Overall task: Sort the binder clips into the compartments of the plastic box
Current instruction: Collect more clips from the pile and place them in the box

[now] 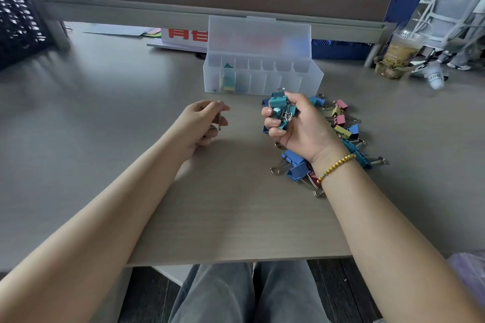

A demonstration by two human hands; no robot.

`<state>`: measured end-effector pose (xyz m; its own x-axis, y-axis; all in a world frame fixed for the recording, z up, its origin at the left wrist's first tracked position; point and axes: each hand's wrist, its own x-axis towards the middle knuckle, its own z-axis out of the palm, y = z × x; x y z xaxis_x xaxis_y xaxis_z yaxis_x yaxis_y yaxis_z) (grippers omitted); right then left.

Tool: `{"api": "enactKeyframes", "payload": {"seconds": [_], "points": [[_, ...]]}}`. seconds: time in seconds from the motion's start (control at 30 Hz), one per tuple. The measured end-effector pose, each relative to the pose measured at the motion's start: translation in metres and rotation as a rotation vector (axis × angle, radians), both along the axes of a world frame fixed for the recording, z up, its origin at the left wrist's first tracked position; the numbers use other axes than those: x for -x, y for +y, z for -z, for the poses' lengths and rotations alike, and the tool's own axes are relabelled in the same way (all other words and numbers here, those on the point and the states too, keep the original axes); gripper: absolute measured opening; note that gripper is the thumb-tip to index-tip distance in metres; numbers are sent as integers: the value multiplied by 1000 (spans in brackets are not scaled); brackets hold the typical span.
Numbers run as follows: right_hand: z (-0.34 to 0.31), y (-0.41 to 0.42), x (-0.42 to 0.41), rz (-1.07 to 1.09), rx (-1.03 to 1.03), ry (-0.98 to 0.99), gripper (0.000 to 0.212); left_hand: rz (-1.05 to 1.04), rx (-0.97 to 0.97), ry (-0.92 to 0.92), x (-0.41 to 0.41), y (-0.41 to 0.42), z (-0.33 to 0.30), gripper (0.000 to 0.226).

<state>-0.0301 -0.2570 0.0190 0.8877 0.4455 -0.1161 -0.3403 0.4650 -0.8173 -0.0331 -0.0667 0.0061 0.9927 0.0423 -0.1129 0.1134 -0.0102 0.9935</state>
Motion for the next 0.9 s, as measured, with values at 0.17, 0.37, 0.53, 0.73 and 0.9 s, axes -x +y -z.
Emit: {"api": "enactKeyframes", "payload": {"seconds": [0.17, 0.37, 0.53, 0.73, 0.9], "points": [[3, 1, 0, 32, -77, 46, 40, 54, 239, 118, 0, -2, 0, 19], [-2, 9, -15, 200, 43, 88, 26, 8, 238, 110, -22, -3, -12, 17], [-29, 18, -63, 383, 120, 52, 20, -50, 308, 34, -75, -8, -43, 17], [-56, 36, -131, 564, 266, 1, 18, -142, 393, -40, -129, -10, -69, 21], [-57, 56, -177, 574, 486, -13, 12, -170, 409, -67, -160, -9, -75, 26]]}}
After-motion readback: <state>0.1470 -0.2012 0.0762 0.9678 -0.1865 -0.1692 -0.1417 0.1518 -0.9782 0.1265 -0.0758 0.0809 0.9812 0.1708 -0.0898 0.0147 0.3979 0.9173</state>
